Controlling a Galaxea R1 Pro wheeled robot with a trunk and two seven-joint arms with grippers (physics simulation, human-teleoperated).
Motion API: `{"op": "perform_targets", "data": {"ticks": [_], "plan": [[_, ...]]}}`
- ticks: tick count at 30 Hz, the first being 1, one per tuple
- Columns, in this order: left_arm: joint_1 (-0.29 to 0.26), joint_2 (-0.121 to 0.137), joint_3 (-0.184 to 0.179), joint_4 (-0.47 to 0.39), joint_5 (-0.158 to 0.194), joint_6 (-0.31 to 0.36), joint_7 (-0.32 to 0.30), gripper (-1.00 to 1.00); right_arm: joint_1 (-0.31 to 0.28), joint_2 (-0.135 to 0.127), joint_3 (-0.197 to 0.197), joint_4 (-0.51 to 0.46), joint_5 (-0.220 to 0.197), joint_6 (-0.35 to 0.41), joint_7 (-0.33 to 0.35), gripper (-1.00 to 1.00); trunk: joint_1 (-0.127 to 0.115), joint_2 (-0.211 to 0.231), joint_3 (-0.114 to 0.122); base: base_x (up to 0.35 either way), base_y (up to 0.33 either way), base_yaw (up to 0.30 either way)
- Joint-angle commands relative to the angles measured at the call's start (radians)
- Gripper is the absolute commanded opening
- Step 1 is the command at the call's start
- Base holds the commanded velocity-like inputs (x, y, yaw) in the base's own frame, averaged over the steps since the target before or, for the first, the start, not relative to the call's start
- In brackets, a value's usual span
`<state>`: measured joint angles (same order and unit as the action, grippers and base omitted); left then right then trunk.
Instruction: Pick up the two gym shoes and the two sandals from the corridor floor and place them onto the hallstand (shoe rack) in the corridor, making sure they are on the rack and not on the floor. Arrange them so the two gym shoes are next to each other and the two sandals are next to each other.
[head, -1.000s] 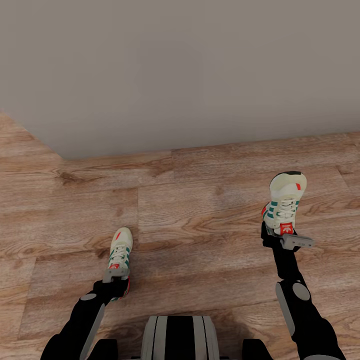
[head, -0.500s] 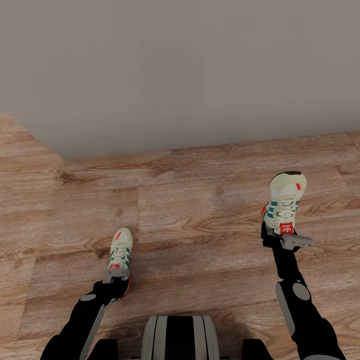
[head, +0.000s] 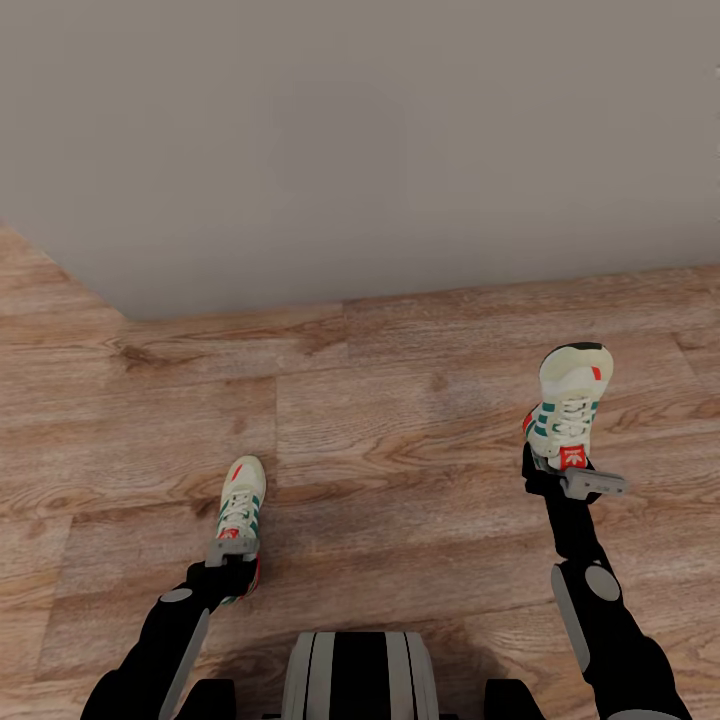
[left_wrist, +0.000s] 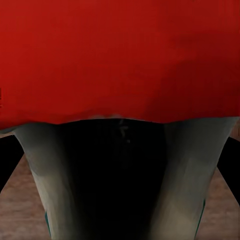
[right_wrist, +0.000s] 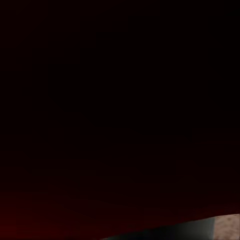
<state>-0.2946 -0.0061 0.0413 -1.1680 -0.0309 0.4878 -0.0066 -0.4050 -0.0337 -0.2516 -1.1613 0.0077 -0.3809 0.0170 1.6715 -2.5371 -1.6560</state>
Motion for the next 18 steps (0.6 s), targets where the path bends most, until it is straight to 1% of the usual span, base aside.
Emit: {"op": "perform_targets", "data": {"ticks": [1, 5, 18], "plan": [[0.0, 0.0, 0.0, 0.0, 0.0, 0.0, -0.001, -1.0, 0.0, 0.0, 0.0, 0.0, 0.0, 0.0, 0.0, -1.0, 0.0, 0.0, 0.004, 0.0, 0.0, 0.0], [0.0, 0.0, 0.0, 0.0, 0.0, 0.0, 0.0, -1.0, 0.0, 0.0, 0.0, 0.0, 0.0, 0.0, 0.0, -1.0, -0.002, 0.001, 0.021, 0.0, 0.0, 0.0], [0.0, 0.0, 0.0, 0.0, 0.001, 0.0, 0.0, -1.0, 0.0, 0.0, 0.0, 0.0, 0.0, -0.001, 0.0, -1.0, -0.008, 0.004, 0.088, 0.0, 0.0, 0.0]]}}
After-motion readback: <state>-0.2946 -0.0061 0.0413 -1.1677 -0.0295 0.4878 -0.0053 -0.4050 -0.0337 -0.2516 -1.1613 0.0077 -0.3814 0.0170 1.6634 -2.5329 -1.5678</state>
